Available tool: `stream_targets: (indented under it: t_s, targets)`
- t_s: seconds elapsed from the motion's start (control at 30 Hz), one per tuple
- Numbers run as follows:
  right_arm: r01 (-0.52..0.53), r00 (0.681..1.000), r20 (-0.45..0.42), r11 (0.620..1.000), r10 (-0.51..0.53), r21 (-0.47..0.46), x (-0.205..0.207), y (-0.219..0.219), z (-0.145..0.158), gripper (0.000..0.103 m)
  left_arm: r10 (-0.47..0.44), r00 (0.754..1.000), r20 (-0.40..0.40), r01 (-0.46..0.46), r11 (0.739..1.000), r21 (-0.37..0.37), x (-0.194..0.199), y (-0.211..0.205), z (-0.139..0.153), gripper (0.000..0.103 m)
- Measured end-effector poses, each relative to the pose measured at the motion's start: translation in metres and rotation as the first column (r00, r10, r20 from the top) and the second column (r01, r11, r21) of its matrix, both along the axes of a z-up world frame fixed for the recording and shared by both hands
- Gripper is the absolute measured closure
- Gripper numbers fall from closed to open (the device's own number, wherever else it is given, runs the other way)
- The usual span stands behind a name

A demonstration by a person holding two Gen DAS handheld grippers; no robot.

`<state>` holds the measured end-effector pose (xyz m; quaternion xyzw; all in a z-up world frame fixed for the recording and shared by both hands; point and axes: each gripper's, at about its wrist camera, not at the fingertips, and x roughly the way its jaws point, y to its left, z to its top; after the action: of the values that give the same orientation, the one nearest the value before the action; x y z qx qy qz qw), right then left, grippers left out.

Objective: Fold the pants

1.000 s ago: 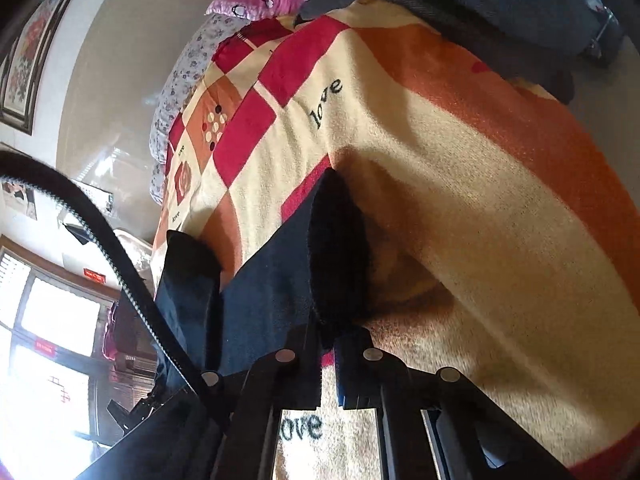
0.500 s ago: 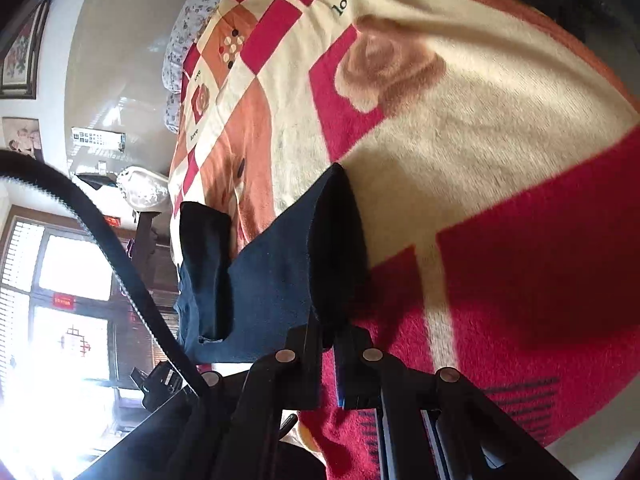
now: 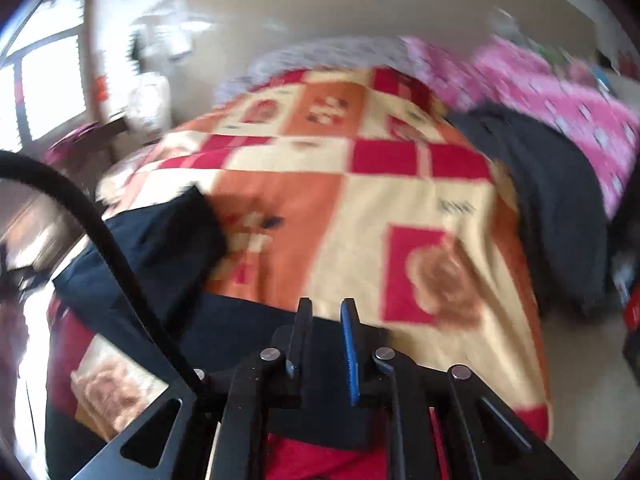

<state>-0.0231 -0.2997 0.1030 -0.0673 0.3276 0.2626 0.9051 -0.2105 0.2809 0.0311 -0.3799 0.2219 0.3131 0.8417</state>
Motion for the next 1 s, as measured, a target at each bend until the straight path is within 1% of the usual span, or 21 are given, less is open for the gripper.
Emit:
stream_targets:
  t_s: [0.03,0.07,0.1,0.13,0.2,0.27,0.33,0.37,0.4,0.43,0.5,0.57,0.63,0.7,0.73,0.8,0.83,0.87,0.9,0.93,1.0]
  targets:
    - [-0.148,0.986,0.072,0.988,0.150,-0.029,-0.014,0.031,0.000,0.063,-0.026,0.999,0.025,0.026,0.999,0.025,0.003,-0.010,0.006,0.084]
    - [-0.231,0.966,0.104,0.971,0.236,-0.062,-0.023,0.050,-0.003,0.047,-0.069,0.997,0.045,0.067,0.997,0.049,0.009,-0.024,0.011,0.079]
    - [-0.331,0.929,0.135,0.937,0.344,-0.115,-0.032,0.077,-0.010,0.046,-0.120,0.991,0.053,0.117,0.991,0.067,0.018,-0.039,0.014,0.073]
    - [-0.371,0.905,0.158,0.915,0.395,-0.159,-0.035,0.098,-0.018,0.046,-0.201,0.978,0.062,0.196,0.977,0.084,0.029,-0.057,0.013,0.062]
    - [-0.441,0.870,0.150,0.877,0.470,-0.190,-0.037,0.127,-0.034,0.046,-0.330,0.942,0.055,0.323,0.941,0.099,0.053,-0.093,0.007,0.060]
    - [-0.526,0.831,0.097,0.831,0.547,-0.182,-0.036,0.150,-0.050,0.047,-0.426,0.905,-0.004,0.424,0.897,0.125,0.073,-0.127,-0.006,0.060]
    - [-0.576,0.796,0.074,0.789,0.601,-0.214,-0.038,0.173,-0.062,0.047,-0.442,0.894,-0.075,0.448,0.881,0.155,0.082,-0.145,-0.013,0.060]
    - [-0.584,0.785,0.075,0.774,0.615,-0.244,-0.039,0.182,-0.069,0.047,-0.432,0.897,-0.091,0.442,0.879,0.181,0.082,-0.148,-0.010,0.060]
    - [-0.601,0.772,0.059,0.757,0.633,-0.256,-0.037,0.189,-0.074,0.047,-0.426,0.902,-0.069,0.431,0.882,0.193,0.079,-0.146,-0.007,0.060]
    - [-0.612,0.766,0.043,0.748,0.642,-0.257,-0.032,0.191,-0.078,0.047,-0.412,0.910,-0.055,0.414,0.890,0.190,0.077,-0.142,-0.007,0.060]
    - [-0.634,0.754,0.009,0.731,0.657,-0.251,-0.034,0.203,-0.084,0.047,-0.366,0.927,-0.080,0.374,0.913,0.162,0.077,-0.134,-0.012,0.060]
    - [-0.642,0.750,-0.013,0.722,0.662,-0.259,-0.030,0.207,-0.085,0.051,-0.364,0.929,-0.068,0.369,0.922,0.118,0.079,-0.126,-0.016,0.060]
    - [-0.626,0.763,-0.022,0.731,0.646,-0.273,-0.026,0.213,-0.091,0.051,-0.359,0.932,-0.058,0.363,0.928,0.089,0.076,-0.122,-0.020,0.060]
    - [-0.607,0.783,-0.035,0.752,0.621,-0.256,-0.021,0.216,-0.092,0.051,-0.358,0.932,-0.054,0.362,0.928,0.087,0.074,-0.123,-0.021,0.060]
    - [-0.601,0.788,-0.037,0.756,0.614,-0.259,-0.021,0.218,-0.091,0.055,-0.357,0.932,-0.061,0.361,0.928,0.093,0.074,-0.124,-0.021,0.060]
    - [-0.591,0.784,-0.006,0.744,0.620,-0.311,-0.028,0.223,-0.091,0.071,-0.355,0.932,-0.078,0.362,0.926,0.103,0.076,-0.127,-0.021,0.060]
    - [-0.573,0.785,0.018,0.736,0.620,-0.359,-0.031,0.229,-0.092,0.089,-0.355,0.931,-0.081,0.363,0.926,0.103,0.075,-0.127,-0.021,0.060]
    - [-0.546,0.788,0.048,0.733,0.613,-0.405,-0.035,0.231,-0.092,0.095,-0.356,0.931,-0.081,0.363,0.926,0.102,0.075,-0.128,-0.021,0.060]
    - [-0.541,0.786,0.058,0.730,0.616,-0.418,-0.037,0.232,-0.091,0.095,-0.356,0.931,-0.079,0.363,0.927,0.099,0.074,-0.127,-0.022,0.060]
    - [-0.547,0.784,0.065,0.736,0.618,-0.400,-0.037,0.230,-0.086,0.096,-0.358,0.931,-0.075,0.364,0.927,0.095,0.074,-0.126,-0.023,0.060]
    - [-0.531,0.809,0.073,0.779,0.583,-0.333,-0.026,0.222,-0.068,0.096,-0.359,0.931,-0.074,0.364,0.927,0.092,0.074,-0.126,-0.023,0.060]
